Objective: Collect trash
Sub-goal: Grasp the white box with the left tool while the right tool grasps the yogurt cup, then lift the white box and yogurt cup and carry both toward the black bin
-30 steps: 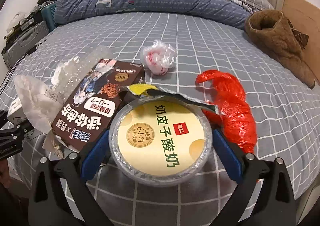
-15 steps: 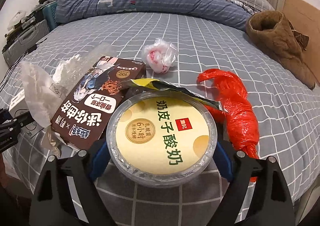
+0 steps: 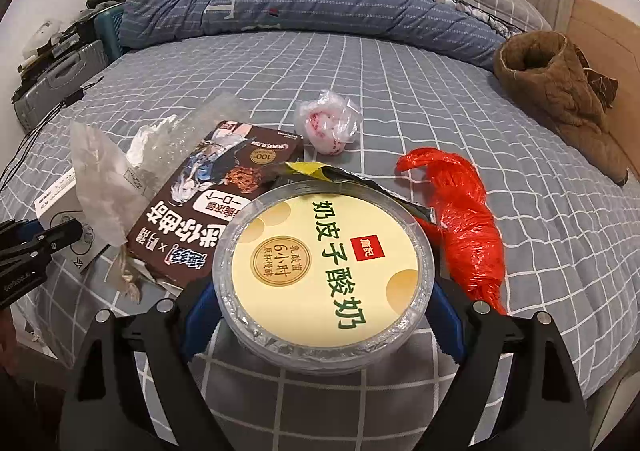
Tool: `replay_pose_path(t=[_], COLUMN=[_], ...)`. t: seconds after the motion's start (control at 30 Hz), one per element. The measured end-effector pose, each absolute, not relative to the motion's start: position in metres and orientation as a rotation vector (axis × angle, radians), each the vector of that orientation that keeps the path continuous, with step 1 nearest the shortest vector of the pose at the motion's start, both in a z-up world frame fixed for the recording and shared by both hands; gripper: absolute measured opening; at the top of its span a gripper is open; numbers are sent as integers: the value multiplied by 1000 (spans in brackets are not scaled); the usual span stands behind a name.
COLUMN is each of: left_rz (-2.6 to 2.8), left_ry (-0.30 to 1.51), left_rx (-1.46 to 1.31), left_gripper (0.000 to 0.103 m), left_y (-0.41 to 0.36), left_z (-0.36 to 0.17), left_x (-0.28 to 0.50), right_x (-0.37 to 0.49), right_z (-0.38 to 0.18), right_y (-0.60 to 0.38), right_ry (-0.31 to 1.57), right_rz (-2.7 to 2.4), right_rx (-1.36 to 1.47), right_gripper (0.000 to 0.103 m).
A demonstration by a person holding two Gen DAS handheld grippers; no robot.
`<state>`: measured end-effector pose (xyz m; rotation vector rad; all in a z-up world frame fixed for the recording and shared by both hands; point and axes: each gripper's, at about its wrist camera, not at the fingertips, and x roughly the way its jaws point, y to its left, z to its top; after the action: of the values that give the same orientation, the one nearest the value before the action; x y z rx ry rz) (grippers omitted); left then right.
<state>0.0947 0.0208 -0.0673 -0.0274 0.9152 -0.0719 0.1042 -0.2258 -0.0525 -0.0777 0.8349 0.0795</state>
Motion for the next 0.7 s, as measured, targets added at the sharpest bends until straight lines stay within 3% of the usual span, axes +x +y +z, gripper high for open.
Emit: replay_pose_path(t=[0.7], left_rz=[-22], left_ry=[856], left_rx=[-80], left_gripper=[42], left_y=[28], left_z=[-33], left_x=[33], right_x=[56], right_z=[-21], right_y=[-218], right_ry=[783], right_rz=[92], right_rx=[-77], right_gripper=[83])
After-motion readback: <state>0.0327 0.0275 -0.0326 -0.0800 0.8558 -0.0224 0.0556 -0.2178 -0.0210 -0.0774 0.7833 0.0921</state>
